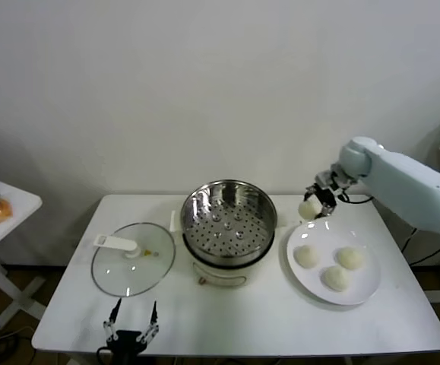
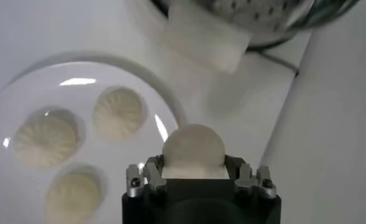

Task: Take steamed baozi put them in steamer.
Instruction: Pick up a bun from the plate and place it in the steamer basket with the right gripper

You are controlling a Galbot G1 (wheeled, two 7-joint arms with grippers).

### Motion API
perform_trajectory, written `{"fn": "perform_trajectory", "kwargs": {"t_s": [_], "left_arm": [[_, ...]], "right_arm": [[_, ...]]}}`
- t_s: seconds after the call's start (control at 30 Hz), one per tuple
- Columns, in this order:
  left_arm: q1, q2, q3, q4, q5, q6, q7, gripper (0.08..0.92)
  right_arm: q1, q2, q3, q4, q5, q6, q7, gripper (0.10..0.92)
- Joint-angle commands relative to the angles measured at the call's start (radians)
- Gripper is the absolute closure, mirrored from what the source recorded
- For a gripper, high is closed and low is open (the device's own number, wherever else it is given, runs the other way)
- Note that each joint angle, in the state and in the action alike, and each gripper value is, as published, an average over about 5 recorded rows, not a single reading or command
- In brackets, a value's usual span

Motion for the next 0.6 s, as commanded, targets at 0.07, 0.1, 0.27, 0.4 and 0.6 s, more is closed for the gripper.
{"fn": "perform_trajectory", "kwargs": {"t_s": [0.07,0.1,0.27,0.4,0.6], "left_arm": [[0.001,-0.003,0.002,0.004,0.002,-0.001,-0.001,0.177],[0.001,-0.004,0.003,0.004,0.002,-0.001,-0.001,0.177],[-0.004,-0.009,0.006,0.009,0.003,-0.004,-0.003,0.177],[-0.011,-0.013,0.007,0.013,0.003,-0.006,-0.004,0.177],[-0.012,-0.018,0.011,0.013,0.002,-0.009,-0.006,0.177]], "right_arm": [[0.294,0.026,-0.252,0.18,0.158,0.089,0.009,0.365],[0.314,0.047,-0.268,0.189,0.156,0.105,0.012,0.365],[0.366,0.178,-0.314,0.19,0.131,0.187,0.05,0.364],[0.328,0.301,-0.298,0.115,0.052,0.259,0.09,0.364],[0.214,0.42,-0.275,-0.023,-0.058,0.339,0.135,0.364]]}}
